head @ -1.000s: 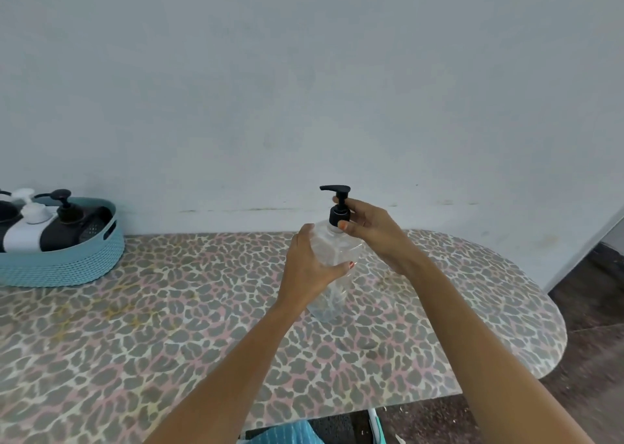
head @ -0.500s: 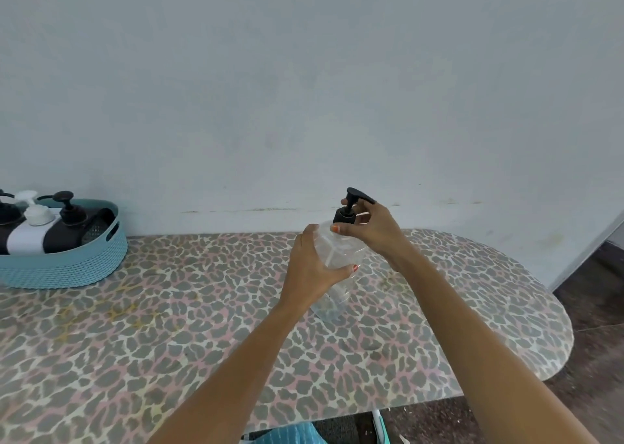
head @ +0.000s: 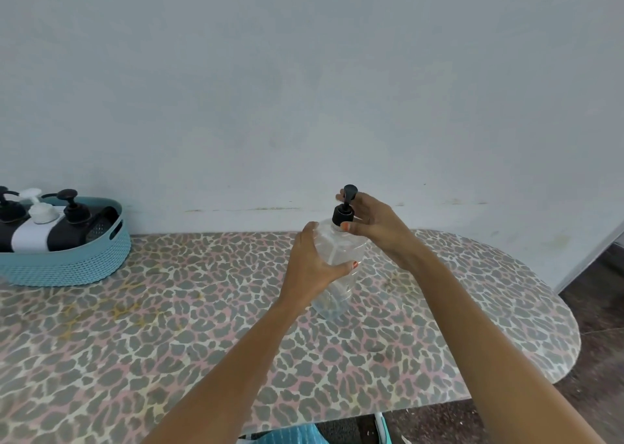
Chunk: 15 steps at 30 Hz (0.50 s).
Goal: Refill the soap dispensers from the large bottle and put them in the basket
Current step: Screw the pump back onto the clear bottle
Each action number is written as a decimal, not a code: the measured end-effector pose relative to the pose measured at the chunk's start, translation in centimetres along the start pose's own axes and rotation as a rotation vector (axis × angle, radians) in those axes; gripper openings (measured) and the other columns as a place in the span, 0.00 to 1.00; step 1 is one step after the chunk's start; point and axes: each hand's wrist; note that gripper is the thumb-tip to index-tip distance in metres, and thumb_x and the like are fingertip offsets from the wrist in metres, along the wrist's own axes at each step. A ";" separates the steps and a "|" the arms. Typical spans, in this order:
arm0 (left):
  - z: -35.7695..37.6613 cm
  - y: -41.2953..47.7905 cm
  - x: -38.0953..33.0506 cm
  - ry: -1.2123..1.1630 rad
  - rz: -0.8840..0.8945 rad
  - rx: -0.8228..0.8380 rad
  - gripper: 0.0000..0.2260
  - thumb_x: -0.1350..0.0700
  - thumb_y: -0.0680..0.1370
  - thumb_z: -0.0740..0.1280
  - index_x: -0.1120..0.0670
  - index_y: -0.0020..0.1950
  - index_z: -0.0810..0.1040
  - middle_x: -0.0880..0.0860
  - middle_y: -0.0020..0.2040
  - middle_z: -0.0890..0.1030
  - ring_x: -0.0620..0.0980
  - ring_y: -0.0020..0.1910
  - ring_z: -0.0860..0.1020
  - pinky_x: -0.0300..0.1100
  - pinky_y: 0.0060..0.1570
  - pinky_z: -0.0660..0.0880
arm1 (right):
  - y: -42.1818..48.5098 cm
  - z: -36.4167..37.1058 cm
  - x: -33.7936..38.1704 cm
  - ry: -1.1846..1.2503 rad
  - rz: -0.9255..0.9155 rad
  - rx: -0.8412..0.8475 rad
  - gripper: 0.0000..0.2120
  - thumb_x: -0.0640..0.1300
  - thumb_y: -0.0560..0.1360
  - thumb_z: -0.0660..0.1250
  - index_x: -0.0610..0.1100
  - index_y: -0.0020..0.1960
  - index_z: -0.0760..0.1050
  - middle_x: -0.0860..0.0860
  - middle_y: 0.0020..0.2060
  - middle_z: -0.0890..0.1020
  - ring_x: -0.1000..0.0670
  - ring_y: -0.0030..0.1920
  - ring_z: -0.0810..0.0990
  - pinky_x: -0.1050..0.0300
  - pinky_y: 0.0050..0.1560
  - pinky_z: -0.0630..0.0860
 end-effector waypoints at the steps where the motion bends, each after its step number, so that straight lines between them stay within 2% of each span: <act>1: 0.0 0.0 0.1 0.009 0.001 0.009 0.38 0.46 0.62 0.77 0.54 0.66 0.64 0.53 0.62 0.71 0.50 0.61 0.70 0.42 0.57 0.71 | 0.0 -0.2 0.0 0.055 -0.007 0.004 0.23 0.28 0.71 0.66 0.41 0.64 0.69 0.50 0.53 0.78 0.53 0.54 0.78 0.66 0.50 0.76; 3: 0.1 0.0 0.1 0.016 0.000 0.008 0.38 0.46 0.62 0.77 0.53 0.66 0.64 0.53 0.61 0.71 0.50 0.60 0.70 0.42 0.56 0.71 | -0.1 0.0 0.2 0.044 -0.028 -0.057 0.21 0.27 0.69 0.68 0.40 0.59 0.73 0.49 0.47 0.80 0.50 0.48 0.80 0.63 0.47 0.77; 6: 0.1 0.0 0.0 0.018 0.004 -0.001 0.38 0.47 0.62 0.77 0.53 0.67 0.63 0.52 0.62 0.70 0.49 0.60 0.70 0.39 0.55 0.70 | -0.2 1.4 0.6 -0.195 -0.041 -0.219 0.13 0.36 0.67 0.74 0.44 0.48 0.75 0.57 0.39 0.77 0.46 0.44 0.80 0.54 0.50 0.75; 8: 0.1 0.0 -0.2 0.018 0.002 0.014 0.40 0.47 0.62 0.77 0.53 0.68 0.62 0.51 0.63 0.69 0.48 0.62 0.69 0.39 0.56 0.69 | -0.1 1.4 0.5 -0.204 -0.036 -0.211 0.12 0.40 0.68 0.74 0.45 0.49 0.75 0.57 0.40 0.77 0.45 0.49 0.79 0.50 0.57 0.74; 9: 0.0 0.0 -0.2 0.013 -0.001 0.018 0.40 0.46 0.62 0.77 0.53 0.68 0.62 0.51 0.64 0.69 0.48 0.62 0.69 0.41 0.58 0.70 | -0.1 1.0 0.4 -0.152 -0.024 -0.146 0.13 0.40 0.69 0.72 0.45 0.53 0.75 0.55 0.45 0.79 0.48 0.53 0.78 0.49 0.61 0.72; 11: -0.3 0.2 0.0 0.008 -0.010 0.021 0.40 0.46 0.62 0.77 0.52 0.68 0.62 0.52 0.64 0.70 0.50 0.63 0.69 0.44 0.60 0.71 | -0.1 0.1 0.1 -0.033 0.008 0.009 0.20 0.35 0.72 0.68 0.43 0.63 0.71 0.50 0.58 0.77 0.52 0.62 0.73 0.53 0.66 0.68; 12: -0.4 0.2 0.1 0.008 -0.014 0.025 0.40 0.46 0.62 0.77 0.52 0.68 0.62 0.52 0.64 0.69 0.50 0.63 0.69 0.45 0.60 0.70 | -0.1 -0.3 0.1 0.012 0.011 0.056 0.22 0.32 0.73 0.65 0.42 0.65 0.69 0.49 0.60 0.77 0.53 0.62 0.73 0.57 0.65 0.69; 15: -0.5 0.2 0.1 0.013 -0.011 0.030 0.40 0.46 0.62 0.77 0.53 0.68 0.62 0.52 0.64 0.69 0.50 0.63 0.69 0.45 0.60 0.70 | 0.2 -0.4 -0.1 0.019 -0.005 -0.032 0.21 0.28 0.71 0.66 0.39 0.62 0.72 0.43 0.56 0.80 0.53 0.51 0.79 0.65 0.52 0.75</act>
Point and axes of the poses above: each hand's wrist, its own y-axis towards the middle knuckle, its own z-axis out of the palm, x = y × z
